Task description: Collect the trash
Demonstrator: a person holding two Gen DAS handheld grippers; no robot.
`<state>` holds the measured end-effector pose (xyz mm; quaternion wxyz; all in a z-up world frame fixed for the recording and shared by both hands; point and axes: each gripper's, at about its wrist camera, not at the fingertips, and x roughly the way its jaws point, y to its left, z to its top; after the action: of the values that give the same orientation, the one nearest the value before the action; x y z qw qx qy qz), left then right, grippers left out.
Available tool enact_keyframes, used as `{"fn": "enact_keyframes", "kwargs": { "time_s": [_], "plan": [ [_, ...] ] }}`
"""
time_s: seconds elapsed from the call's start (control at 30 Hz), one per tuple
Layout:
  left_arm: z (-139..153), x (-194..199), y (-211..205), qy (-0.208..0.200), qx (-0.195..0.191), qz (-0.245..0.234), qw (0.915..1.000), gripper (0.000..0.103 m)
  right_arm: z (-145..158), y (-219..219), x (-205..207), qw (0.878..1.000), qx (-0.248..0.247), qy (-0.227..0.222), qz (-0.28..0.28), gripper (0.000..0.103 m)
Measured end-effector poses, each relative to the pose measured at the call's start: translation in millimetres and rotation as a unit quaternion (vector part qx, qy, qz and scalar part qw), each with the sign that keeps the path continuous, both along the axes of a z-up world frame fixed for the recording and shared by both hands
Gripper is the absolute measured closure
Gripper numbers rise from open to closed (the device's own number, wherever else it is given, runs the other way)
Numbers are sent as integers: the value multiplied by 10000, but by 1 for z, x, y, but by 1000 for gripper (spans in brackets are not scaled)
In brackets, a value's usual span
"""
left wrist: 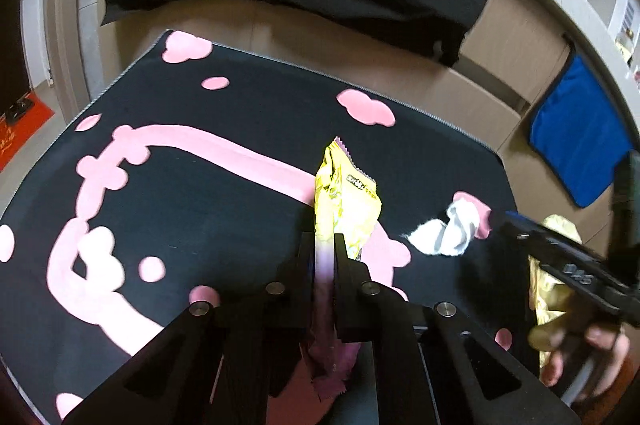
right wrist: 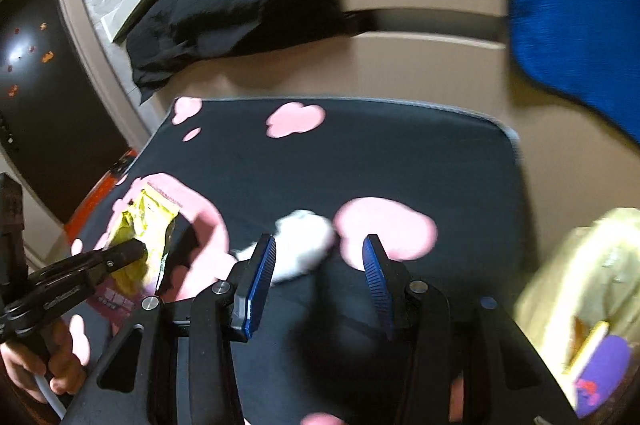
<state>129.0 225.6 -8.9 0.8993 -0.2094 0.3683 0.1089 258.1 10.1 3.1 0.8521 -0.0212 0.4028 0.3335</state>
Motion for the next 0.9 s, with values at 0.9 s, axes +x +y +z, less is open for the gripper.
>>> {"fn": "enact_keyframes", "kwargs": {
  "time_s": [0.9],
  "plan": [
    [21,-50,27,-398,-389,156,9983,95,22,33,-38,9982,-372,-355,304,92]
  ]
}}
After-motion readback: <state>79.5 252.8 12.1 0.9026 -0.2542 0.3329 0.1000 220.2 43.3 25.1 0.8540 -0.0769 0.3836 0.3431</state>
